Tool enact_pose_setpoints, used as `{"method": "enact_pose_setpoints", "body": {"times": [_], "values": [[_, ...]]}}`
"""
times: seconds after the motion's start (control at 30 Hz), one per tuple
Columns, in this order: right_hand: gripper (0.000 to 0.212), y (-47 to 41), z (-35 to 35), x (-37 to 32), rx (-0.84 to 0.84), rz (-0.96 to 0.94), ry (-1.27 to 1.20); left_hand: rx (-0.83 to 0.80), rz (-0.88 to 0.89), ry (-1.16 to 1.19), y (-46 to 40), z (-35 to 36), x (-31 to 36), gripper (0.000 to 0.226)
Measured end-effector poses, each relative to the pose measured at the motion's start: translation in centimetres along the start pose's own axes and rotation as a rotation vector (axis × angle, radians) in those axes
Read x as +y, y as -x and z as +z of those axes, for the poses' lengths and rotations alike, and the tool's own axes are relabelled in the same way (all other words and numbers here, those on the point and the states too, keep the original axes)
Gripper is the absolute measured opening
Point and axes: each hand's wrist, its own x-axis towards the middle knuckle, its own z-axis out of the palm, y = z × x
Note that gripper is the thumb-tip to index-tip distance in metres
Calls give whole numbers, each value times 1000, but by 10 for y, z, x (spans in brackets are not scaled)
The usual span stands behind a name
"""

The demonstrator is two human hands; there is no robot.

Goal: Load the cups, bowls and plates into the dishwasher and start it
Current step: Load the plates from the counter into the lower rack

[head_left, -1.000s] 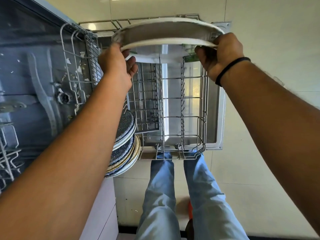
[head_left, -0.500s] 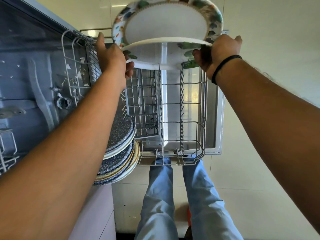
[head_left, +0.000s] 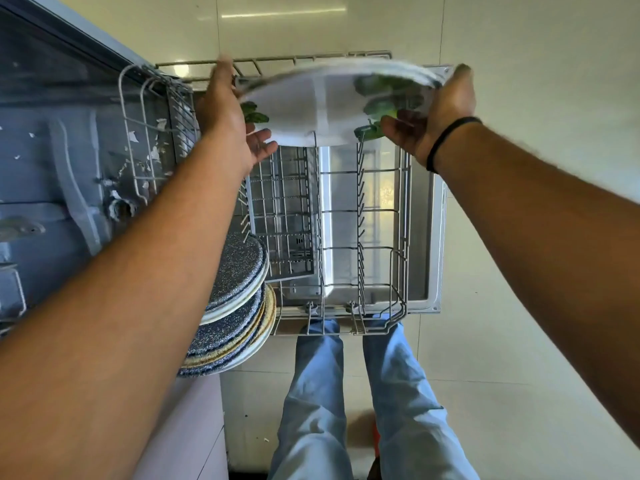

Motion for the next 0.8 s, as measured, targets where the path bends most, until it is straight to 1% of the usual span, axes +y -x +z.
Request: {"method": "enact_pose_setpoints", "body": {"times": [0.03, 0.07, 0.1, 0.2, 0.27, 0.33, 0.43, 0.57, 0.63, 0.8], "values": [[55, -2, -7, 4, -24, 27, -37, -1, -16, 36, -1, -1, -7, 37], [50, -3, -13, 8, -45, 45, -65, 2, -24, 64, -1, -3, -16, 30], [41, -2, -19, 11, -71, 56, -73, 2, -25, 92, -1, -7, -25, 29], [28, 1, -30, 23, -113, 61, -54, -31, -15, 176, -1, -16, -47, 35], [23, 4, -33, 27, -113, 50, -82, -52, -3, 201, -1, -19, -52, 39], [25, 6, -34, 28, -102, 44, -92, -72, -4, 205, -1, -19, -49, 37], [34, 10, -32, 28, -90, 34, -89, -115, -31, 230, 2, -18, -42, 26], [39, 13, -30, 26, -84, 30, -116, -97, -19, 253, 6, -17, -41, 17], [38, 16, -32, 27, -80, 19, -84, -101, -1, 268, 7, -18, -45, 19], [33, 23, -36, 31, -77, -5, -35, -90, 27, 238, 11, -23, -54, 34]]}}
